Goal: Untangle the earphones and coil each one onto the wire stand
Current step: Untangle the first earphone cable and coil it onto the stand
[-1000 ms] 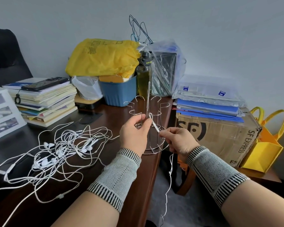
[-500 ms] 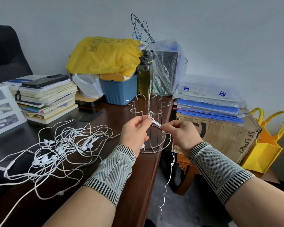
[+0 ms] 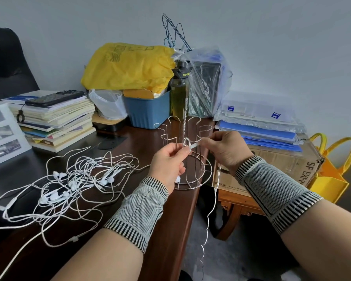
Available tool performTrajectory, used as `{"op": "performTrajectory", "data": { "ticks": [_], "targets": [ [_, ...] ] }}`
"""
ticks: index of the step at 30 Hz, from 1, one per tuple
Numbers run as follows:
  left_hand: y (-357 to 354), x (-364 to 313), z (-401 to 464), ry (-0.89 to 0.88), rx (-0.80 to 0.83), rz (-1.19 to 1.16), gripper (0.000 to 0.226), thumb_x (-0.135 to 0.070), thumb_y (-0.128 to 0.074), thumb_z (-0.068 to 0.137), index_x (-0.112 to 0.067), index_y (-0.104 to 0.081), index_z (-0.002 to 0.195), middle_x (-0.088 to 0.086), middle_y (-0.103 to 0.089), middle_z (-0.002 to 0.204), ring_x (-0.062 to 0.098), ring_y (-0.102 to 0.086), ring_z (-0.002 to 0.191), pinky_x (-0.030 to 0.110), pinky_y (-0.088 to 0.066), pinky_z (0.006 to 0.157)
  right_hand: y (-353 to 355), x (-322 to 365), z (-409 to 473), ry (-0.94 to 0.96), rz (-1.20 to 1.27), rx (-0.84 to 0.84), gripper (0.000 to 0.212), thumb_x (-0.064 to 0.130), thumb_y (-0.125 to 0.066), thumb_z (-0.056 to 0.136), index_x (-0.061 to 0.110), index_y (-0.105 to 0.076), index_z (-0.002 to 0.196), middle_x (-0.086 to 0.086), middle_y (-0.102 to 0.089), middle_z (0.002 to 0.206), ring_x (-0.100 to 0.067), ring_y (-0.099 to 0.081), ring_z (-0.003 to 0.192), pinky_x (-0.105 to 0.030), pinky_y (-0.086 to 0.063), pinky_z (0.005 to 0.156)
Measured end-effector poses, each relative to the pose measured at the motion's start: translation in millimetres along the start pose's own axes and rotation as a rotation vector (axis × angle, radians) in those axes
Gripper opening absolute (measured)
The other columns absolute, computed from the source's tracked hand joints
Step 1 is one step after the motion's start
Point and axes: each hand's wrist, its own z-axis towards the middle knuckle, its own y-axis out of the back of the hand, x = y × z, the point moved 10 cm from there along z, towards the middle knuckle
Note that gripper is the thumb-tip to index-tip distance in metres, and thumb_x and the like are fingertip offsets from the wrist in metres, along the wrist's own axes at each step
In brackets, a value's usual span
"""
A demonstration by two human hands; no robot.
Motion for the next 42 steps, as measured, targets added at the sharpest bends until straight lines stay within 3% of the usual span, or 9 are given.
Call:
{"op": "performTrajectory", "data": {
  "ticks": [7,16,21,24,29,32,36,40,42],
  "targets": [
    [2.5,1.2,-0.3,0.011,-0.015,-0.016,0.003,-0.02,-0.069,0.089,-0.021,-0.071,0.091,0.007,-0.069,0.09,0.005,-0.04,0.048,0.023,-0.041,0.052,-2.6,-8.3,3.0,-0.111,0.175,-0.023,0.023,0.013,-0.068,0.087,0.003,-0.061,0.068,-0.003,-0.053,0.052,-0.003,-0.039,0.031,-0.014,-0.033,0.034],
    [3.1,4.6,1.3,0.025,-0.029,-0.036,0.004,-0.024,-0.074,0.085,-0.028,-0.075,0.084,0.01,-0.062,0.089,0.004,-0.041,0.047,0.024,-0.04,0.052,-3.7,-8.5,4.5,-0.061,0.006,-0.035,0.023,0.017,-0.072,0.084,0.009,-0.062,0.064,0.001,-0.051,0.049,-0.003,-0.039,0.031,-0.017,-0.033,0.034],
    [-4.9,5.2,-2.0,0.095,0.042,-0.165,0.011,-0.008,-0.066,0.09,-0.017,-0.069,0.095,-0.006,-0.059,0.074,0.002,-0.038,0.044,0.015,-0.04,0.046,-10.3,-34.6,1.3,-0.23,0.08,0.017,0.017,0.016,-0.071,0.081,0.001,-0.065,0.075,-0.003,-0.051,0.054,-0.008,-0.036,0.033,-0.018,-0.03,0.035],
    [-8.0,4.9,-3.1,0.131,0.089,-0.185,0.014,-0.004,-0.062,0.091,-0.015,-0.067,0.098,-0.009,-0.058,0.067,0.001,-0.035,0.043,0.014,-0.038,0.045,-18.0,-48.3,-4.3,-0.346,0.167,0.057,0.017,0.012,-0.068,0.079,0.005,-0.061,0.065,-0.003,-0.048,0.054,-0.011,-0.033,0.038,-0.019,-0.027,0.038],
    [-9.0,5.0,-3.5,0.158,0.119,-0.189,0.017,-0.003,-0.06,0.093,-0.008,-0.068,0.106,-0.005,-0.068,0.08,0.001,-0.034,0.043,0.013,-0.036,0.045,-30.9,-57.3,-13.6,-0.431,0.205,0.124,0.02,0.009,-0.063,0.08,0.008,-0.058,0.06,0.0,-0.045,0.049,-0.01,-0.031,0.038,-0.018,-0.027,0.039],
    [-6.7,5.5,-3.1,0.153,0.097,-0.173,0.019,-0.003,-0.061,0.092,-0.005,-0.068,0.11,0.0,-0.07,0.089,0.001,-0.034,0.043,0.013,-0.036,0.044,-25.7,-45.1,-8.7,-0.24,0.122,0.06,0.013,0.006,-0.066,0.079,0.01,-0.061,0.068,0.001,-0.049,0.053,-0.01,-0.038,0.042,-0.022,-0.031,0.04],
    [-3.7,5.5,-2.8,0.137,0.064,-0.13,0.015,-0.006,-0.064,0.091,-0.007,-0.067,0.105,0.007,-0.062,0.094,0.002,-0.035,0.044,0.014,-0.038,0.046,-17.0,-16.2,-11.7,0.155,-0.093,-0.055,0.019,0.004,-0.063,0.083,0.021,-0.062,0.074,0.006,-0.053,0.061,-0.01,-0.047,0.054,-0.028,-0.044,0.055],
    [-4.0,6.4,-3.0,0.143,0.069,-0.142,0.007,-0.007,-0.064,0.091,-0.012,-0.067,0.095,0.009,-0.059,0.097,0.001,-0.037,0.044,0.015,-0.039,0.047,-13.0,6.7,-34.5,0.489,-0.318,-0.183,0.008,0.022,-0.06,0.084,0.022,-0.067,0.08,0.01,-0.06,0.064,-0.007,-0.054,0.054,-0.024,-0.048,0.055],
    [-4.3,6.5,-3.3,0.145,0.073,-0.15,0.007,-0.007,-0.063,0.091,-0.011,-0.066,0.096,0.01,-0.059,0.101,0.001,-0.039,0.043,0.015,-0.04,0.047,-15.0,15.8,-45.1,0.652,-0.453,-0.255,0.022,0.036,-0.055,0.083,0.02,-0.07,0.081,0.007,-0.063,0.069,-0.01,-0.057,0.057,-0.024,-0.048,0.053]
  ]
}}
